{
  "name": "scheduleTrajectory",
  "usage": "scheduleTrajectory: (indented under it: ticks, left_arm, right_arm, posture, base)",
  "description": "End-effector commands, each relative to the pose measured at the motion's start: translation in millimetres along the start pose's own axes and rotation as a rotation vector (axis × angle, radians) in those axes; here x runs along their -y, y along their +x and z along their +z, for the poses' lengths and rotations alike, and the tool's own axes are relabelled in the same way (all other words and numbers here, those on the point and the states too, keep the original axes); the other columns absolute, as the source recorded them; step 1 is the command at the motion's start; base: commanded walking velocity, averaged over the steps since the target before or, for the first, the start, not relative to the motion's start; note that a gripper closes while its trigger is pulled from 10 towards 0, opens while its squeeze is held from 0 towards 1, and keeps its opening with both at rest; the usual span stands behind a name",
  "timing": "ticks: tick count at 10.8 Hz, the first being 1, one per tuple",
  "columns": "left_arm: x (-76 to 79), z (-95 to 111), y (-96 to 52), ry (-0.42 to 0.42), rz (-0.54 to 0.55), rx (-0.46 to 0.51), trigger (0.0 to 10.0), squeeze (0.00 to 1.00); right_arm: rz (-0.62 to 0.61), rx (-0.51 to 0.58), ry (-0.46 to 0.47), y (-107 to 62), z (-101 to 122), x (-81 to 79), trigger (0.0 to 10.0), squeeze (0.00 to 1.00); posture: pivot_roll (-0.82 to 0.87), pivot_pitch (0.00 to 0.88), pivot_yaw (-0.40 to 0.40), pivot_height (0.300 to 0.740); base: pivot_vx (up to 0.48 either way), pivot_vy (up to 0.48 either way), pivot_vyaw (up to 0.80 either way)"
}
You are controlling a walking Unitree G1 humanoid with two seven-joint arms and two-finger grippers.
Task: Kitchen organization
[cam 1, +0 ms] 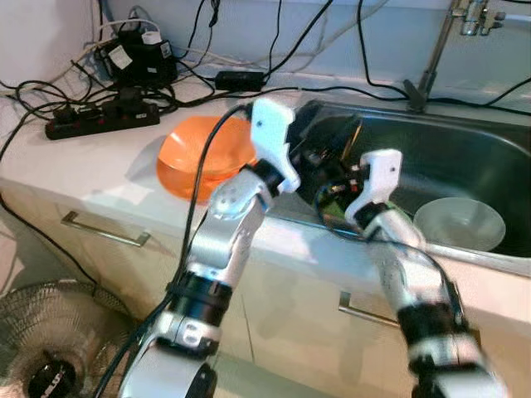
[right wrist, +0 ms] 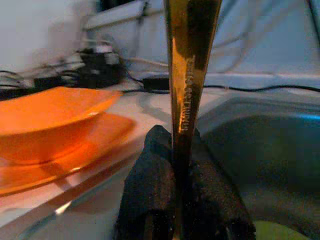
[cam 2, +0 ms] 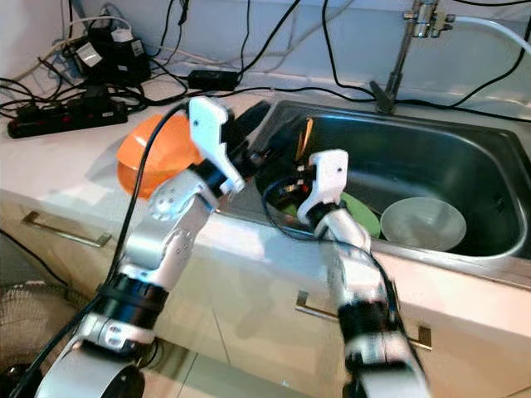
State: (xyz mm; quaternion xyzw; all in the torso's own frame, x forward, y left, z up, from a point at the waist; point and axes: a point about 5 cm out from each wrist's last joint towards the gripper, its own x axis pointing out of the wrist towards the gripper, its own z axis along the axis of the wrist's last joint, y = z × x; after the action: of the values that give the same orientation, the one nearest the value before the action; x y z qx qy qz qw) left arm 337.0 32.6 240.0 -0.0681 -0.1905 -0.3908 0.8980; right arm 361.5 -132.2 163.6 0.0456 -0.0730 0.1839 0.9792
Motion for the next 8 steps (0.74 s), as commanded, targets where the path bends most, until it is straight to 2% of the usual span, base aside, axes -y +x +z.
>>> scheduleTrajectory:
  ticks: [1,3,4,5,6,7,8]
  left_arm:
    - [-3.3,4,-3.8,-0.005,0.012,0.012,10.0,0.00]
    - [-10.0,2,-16.8,-0.017,0.056,-0.005,10.0,0.00]
    - [-13.1,-4,-25.7,-0.009,0.083,-0.046,10.0,0.00]
    - [-19.4,-20,-46.7,0.003,0.145,-0.138,10.0,0.00]
    - [-22.5,-27,-55.1,0.035,0.179,-0.212,10.0,0.00]
    - [-21.5,-43,-72.0,0.058,0.190,-0.311,10.0,0.00]
    - [-17.3,-49,-78.3,0.060,0.176,-0.346,10.0,0.00]
  right_arm:
    - [-0.047,0.018,-0.024,4.1,6,7.6,0.0,0.00]
    - [-0.236,-0.036,-0.079,13.7,11,37.6,10.0,0.00]
    - [-0.294,-0.075,-0.094,14.7,10,47.7,10.0,0.00]
    - [-0.349,-0.154,-0.131,14.6,4,57.3,10.0,0.00]
    - [-0.360,-0.195,-0.151,14.0,-1,59.0,10.0,0.00]
    - [-0.363,-0.298,-0.179,11.1,-16,57.8,10.0,0.00]
    - [-0.360,-0.352,-0.184,8.0,-26,55.4,10.0,0.00]
  posture:
    - [0.17,0.007,0.054,0.740]
    - [0.17,0.000,0.051,0.740]
    - [0.17,0.000,0.049,0.740]
    - [0.19,0.000,0.044,0.740]
    - [0.19,0.000,0.042,0.740]
    - [0.20,0.000,0.036,0.740]
    - [0.21,0.000,0.031,0.740]
  base:
    - [0.000,0.000,0.00]
    - [0.000,0.000,0.00]
    - [0.000,0.000,0.00]
    - [0.000,0.000,0.00]
    - [0.000,0.000,0.00]
    - [0.000,0.000,0.00]
    - [0.000,0.000,0.00]
